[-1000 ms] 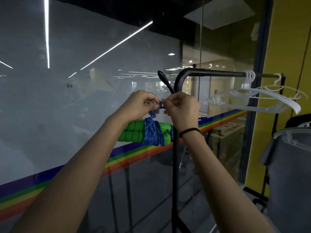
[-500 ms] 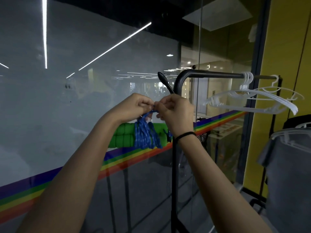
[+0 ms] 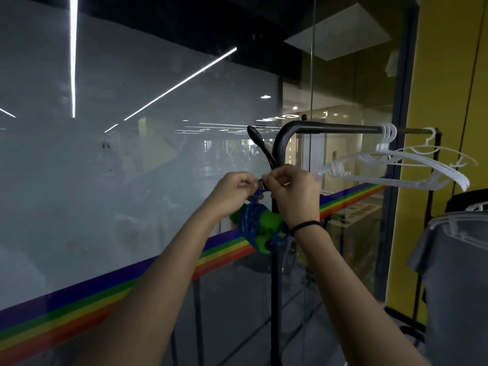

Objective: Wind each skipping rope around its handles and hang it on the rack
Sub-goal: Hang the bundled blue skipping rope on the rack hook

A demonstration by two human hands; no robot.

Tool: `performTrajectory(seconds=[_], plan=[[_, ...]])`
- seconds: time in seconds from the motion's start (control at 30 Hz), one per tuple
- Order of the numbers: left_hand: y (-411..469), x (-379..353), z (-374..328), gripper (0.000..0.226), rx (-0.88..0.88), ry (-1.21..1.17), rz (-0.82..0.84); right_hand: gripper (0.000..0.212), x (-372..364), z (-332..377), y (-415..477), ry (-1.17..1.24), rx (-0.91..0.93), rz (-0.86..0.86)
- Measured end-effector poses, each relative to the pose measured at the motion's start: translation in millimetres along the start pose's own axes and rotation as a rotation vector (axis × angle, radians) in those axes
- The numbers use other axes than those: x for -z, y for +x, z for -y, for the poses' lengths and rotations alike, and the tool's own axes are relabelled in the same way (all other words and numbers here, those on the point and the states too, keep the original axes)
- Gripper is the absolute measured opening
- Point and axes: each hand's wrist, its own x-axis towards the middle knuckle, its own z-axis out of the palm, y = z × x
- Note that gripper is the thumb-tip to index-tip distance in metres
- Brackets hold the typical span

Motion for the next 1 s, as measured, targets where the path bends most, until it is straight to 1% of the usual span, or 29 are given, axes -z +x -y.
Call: performTrajectory(seconds=[0.07,0.17,0.33,0.43,0.53,0.6,0.63,0.67,0.77,0.87,1.0], plan=[[2.8,-4.3,6.9,0.011,0.019,-0.038,-0.047,0.011,-2.3,-0.6,-0.8,-0.011,0.002,-0.007],[0.1,-12.5,18.7,0.01,0.032,-0.031,-0.039,0.016,-2.6,-2.7,-3.0,-0.019,-0.002,-0.004],[-10.7,-22.2,25.0,0.009,0.012,-0.125,-0.09,0.016,1.4,-9.2,-8.8,-0.031,-0.038,0.081],[-18.8,-27.2,23.3,0.013,0.032,-0.128,-0.143,0.015,11.3,-9.9,-17.4,0.024,-0.07,0.108],[-33.2,-29.6,18.0,0.019,0.06,-0.124,-0.181,0.015,25.9,-2.9,-33.5,0.144,-0.108,0.112],[-48.6,-29.2,12.8,0.012,0.085,-0.136,-0.217,0.012,32.1,0.9,-47.7,0.196,-0.137,0.19],[-59.5,-28.7,9.0,0.009,0.091,-0.127,-0.242,0.012,35.7,3.6,-55.5,0.2,-0.138,0.242],[-72.4,-28.6,4.8,0.011,0.103,-0.111,-0.267,0.011,39.7,6.0,-63.4,0.212,-0.133,0.283],[-127.0,-30.8,-10.0,0.01,0.173,-0.144,-0.338,0.007,56.9,16.4,-91.4,0.294,-0.122,0.362],[-197.2,-38.0,-28.6,0.01,0.234,-0.136,-0.434,0.015,85.5,32.9,-130.3,0.364,-0.117,0.463],[-297.1,-64.2,-62.2,0.018,0.309,-0.057,-0.547,0.028,142.2,54.3,-191.1,0.474,-0.131,0.632]])
